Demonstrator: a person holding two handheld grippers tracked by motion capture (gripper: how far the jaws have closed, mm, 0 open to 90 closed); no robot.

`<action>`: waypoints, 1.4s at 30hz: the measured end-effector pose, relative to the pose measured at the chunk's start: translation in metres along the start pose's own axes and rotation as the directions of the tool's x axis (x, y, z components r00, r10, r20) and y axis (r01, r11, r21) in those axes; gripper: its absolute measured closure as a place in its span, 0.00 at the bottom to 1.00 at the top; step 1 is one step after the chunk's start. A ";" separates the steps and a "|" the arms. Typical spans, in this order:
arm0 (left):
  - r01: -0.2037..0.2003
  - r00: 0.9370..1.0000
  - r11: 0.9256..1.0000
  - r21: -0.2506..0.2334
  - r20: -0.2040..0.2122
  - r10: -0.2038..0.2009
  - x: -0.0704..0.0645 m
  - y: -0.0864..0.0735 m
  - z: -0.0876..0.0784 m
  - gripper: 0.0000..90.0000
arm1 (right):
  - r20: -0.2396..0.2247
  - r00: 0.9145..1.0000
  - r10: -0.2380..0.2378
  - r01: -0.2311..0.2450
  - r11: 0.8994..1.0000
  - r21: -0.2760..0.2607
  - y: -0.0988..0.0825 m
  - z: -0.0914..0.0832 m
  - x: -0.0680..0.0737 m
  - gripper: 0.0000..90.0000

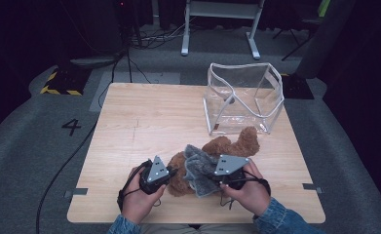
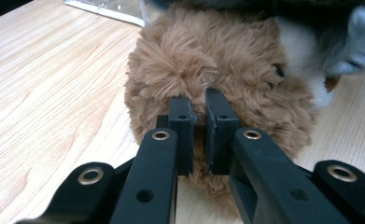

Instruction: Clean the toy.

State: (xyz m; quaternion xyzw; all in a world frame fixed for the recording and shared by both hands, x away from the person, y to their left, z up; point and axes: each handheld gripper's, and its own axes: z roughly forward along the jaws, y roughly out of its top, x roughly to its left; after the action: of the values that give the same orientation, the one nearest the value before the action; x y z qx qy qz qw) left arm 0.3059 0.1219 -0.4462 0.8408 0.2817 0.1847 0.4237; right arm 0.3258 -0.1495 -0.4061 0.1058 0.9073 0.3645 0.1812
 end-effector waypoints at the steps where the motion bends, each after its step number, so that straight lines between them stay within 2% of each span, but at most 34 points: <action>1: 0.000 1.000 1.000 0.000 0.000 0.000 0.000 0.000 0.000 0.92 | 0.000 1.000 0.000 0.000 1.000 0.000 0.000 0.000 0.000 0.80; 2: 0.001 1.000 1.000 -0.004 0.000 -0.001 0.000 0.001 0.000 0.92 | -0.010 0.999 0.037 -0.037 0.999 0.002 -0.016 -0.006 -0.005 0.80; 6: -0.001 1.000 1.000 -0.003 -0.010 0.001 0.001 0.002 0.002 0.92 | 0.023 0.997 0.069 -0.069 0.998 0.000 -0.036 -0.024 -0.009 0.80; 7: 0.001 1.000 1.000 -0.002 -0.010 -0.001 0.001 0.002 0.002 0.92 | 0.035 0.997 0.065 -0.065 0.998 0.006 -0.041 -0.029 -0.011 0.80; 10: 0.009 1.000 1.000 -0.005 -0.008 -0.009 0.002 0.001 0.003 0.92 | 0.066 0.993 0.096 -0.097 0.995 0.024 -0.059 -0.040 -0.014 0.80; 14: 0.007 1.000 1.000 -0.005 -0.011 -0.007 0.002 0.001 0.003 0.92 | 0.098 0.981 0.167 -0.173 0.983 0.056 -0.084 -0.047 -0.019 0.80; 16: 0.007 1.000 1.000 -0.006 -0.010 -0.007 0.002 0.001 0.003 0.92 | 0.114 0.978 0.177 -0.184 0.981 0.062 -0.090 -0.048 -0.020 0.80; 17: 0.008 1.000 1.000 -0.007 -0.010 -0.008 0.002 0.001 0.003 0.92 | 0.131 0.968 0.213 -0.223 0.972 0.070 -0.103 -0.052 -0.022 0.80; 19: 0.008 1.000 1.000 -0.008 -0.010 -0.008 0.002 0.001 0.003 0.92 | 0.138 0.968 0.208 -0.219 0.973 0.070 -0.106 -0.053 -0.024 0.80; 23: 0.005 1.000 1.000 -0.008 -0.016 -0.005 0.002 0.001 0.002 0.92 | 0.198 0.951 0.239 -0.260 0.961 0.090 -0.121 -0.069 -0.035 0.80; 25: 0.008 1.000 1.000 -0.008 -0.018 -0.008 0.002 0.001 0.002 0.92 | 0.235 0.935 0.267 -0.296 0.950 0.100 -0.129 -0.078 -0.042 0.80; 29: 0.013 1.000 1.000 -0.012 -0.021 -0.014 0.003 0.001 0.002 0.91 | 0.325 0.886 0.329 -0.372 0.925 0.079 -0.146 -0.095 -0.056 0.79; 30: 0.013 1.000 1.000 -0.013 -0.024 -0.014 0.003 0.001 0.002 0.91 | 0.340 0.879 0.335 -0.381 0.921 0.078 -0.149 -0.099 -0.060 0.79; 32: 0.016 0.999 1.000 -0.018 -0.028 -0.017 0.003 0.002 0.001 0.89 | 0.365 0.854 0.371 -0.419 0.906 0.061 -0.156 -0.104 -0.067 0.76; 33: 0.023 0.999 0.999 -0.023 -0.029 -0.024 0.003 0.001 0.001 0.88 | 0.363 0.853 0.375 -0.424 0.904 0.063 -0.159 -0.104 -0.069 0.73; 34: 0.023 0.999 0.999 -0.025 -0.031 -0.024 0.003 0.001 0.001 0.87 | 0.357 0.846 0.396 -0.442 0.895 0.055 -0.162 -0.102 -0.071 0.67; 35: 0.021 0.999 0.999 -0.027 -0.037 -0.022 0.003 0.001 0.000 0.85 | 0.352 0.846 0.401 -0.447 0.893 0.056 -0.164 -0.100 -0.073 0.60; 37: 0.022 0.999 0.999 -0.030 -0.043 -0.024 0.003 0.001 0.000 0.77 | 0.370 0.836 0.405 -0.447 0.894 0.030 -0.169 -0.095 -0.074 0.44; 38: 0.028 0.998 0.998 -0.049 -0.060 -0.031 0.004 0.001 -0.001 0.71 | 0.383 0.822 0.422 -0.459 0.888 0.008 -0.170 -0.095 -0.073 0.38; 39: 0.028 0.998 0.998 -0.049 -0.060 -0.031 0.004 0.001 -0.001 0.66 | 0.383 0.822 0.422 -0.459 0.888 0.008 -0.170 -0.095 -0.073 0.38; 40: 0.043 0.996 0.997 -0.062 -0.071 -0.047 0.005 0.000 -0.003 0.66 | 0.386 0.821 0.420 -0.454 0.891 -0.004 -0.170 -0.096 -0.073 0.36; 41: 0.049 0.996 0.996 -0.070 -0.073 -0.054 0.005 0.000 -0.004 0.57 | 0.395 0.809 0.435 -0.460 0.887 -0.035 -0.169 -0.099 -0.072 0.32; 42: 0.057 0.994 0.995 -0.077 -0.085 -0.064 0.006 0.000 -0.006 0.47 | 0.412 0.804 0.429 -0.446 0.893 -0.060 -0.167 -0.104 -0.070 0.30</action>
State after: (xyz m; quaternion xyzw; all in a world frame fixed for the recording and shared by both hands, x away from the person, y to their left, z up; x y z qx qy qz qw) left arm 0.3073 0.1292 -0.4426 0.8066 0.3182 0.2186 0.4476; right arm 0.3373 -0.3559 -0.4356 0.3903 0.8059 0.3473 0.2785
